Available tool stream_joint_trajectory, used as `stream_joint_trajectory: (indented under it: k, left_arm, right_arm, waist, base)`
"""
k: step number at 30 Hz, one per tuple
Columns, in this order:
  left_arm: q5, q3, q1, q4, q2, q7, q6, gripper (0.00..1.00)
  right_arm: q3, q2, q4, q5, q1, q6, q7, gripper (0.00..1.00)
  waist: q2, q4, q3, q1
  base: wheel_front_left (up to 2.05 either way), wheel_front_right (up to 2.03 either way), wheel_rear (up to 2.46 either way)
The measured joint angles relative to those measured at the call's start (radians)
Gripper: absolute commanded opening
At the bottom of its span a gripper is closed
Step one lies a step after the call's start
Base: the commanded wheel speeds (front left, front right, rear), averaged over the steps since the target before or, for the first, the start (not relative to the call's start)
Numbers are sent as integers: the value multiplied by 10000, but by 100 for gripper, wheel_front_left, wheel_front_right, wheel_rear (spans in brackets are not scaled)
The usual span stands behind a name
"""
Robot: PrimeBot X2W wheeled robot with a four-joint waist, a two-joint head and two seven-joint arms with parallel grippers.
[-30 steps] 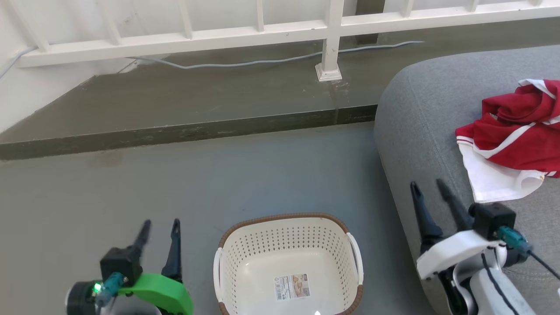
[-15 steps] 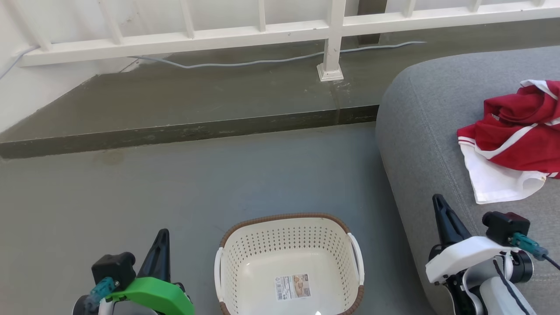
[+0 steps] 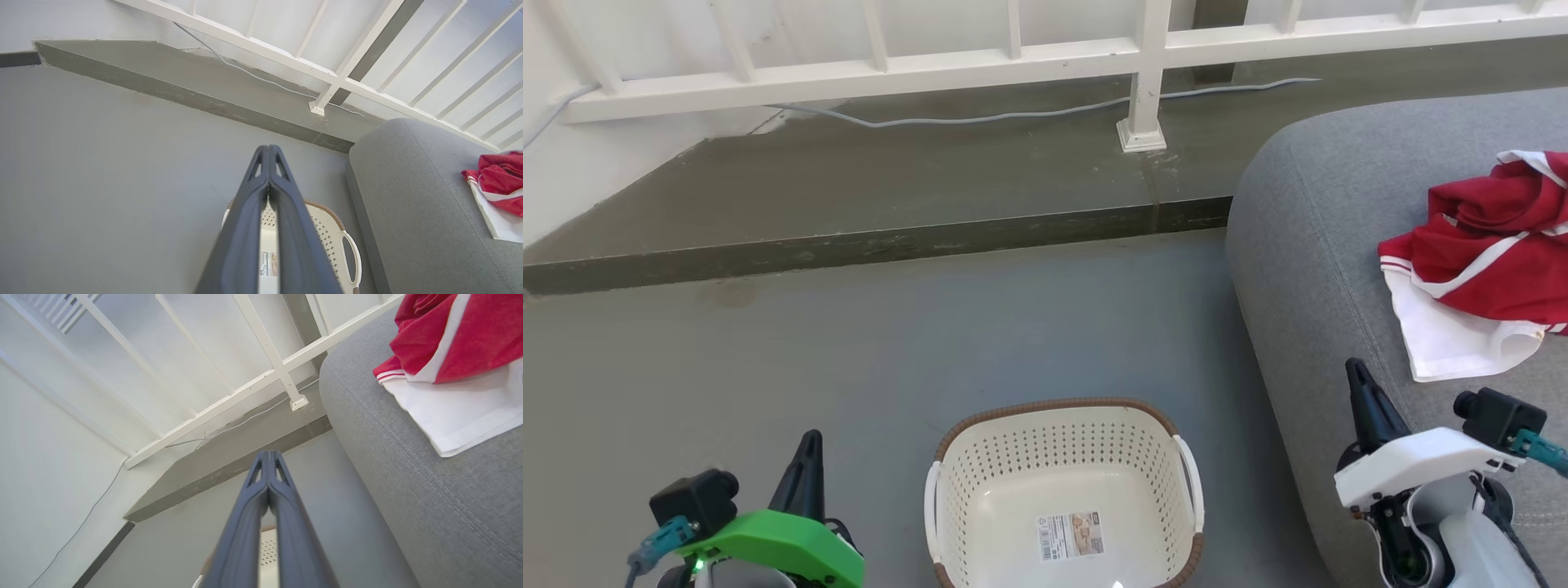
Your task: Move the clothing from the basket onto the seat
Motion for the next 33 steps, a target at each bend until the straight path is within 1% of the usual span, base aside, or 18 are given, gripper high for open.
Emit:
stream_joint_trajectory:
  k: [7, 33]
  left_arm:
    - [-792, 253, -5, 100, -2, 174, -153, 0]
    - [-4180, 1170, -165, 477, -46, 780, -732, 0]
  right_arm:
    - [-203, 15, -10, 909, -60, 73, 234, 0]
    - [-993, 92, -132, 4328, -108, 173, 1124, 0]
  waist:
    - [0, 19, -3, 0]
    - [0, 100, -13, 0]
  base:
    - [0, 0, 0]
    - [0, 0, 0]
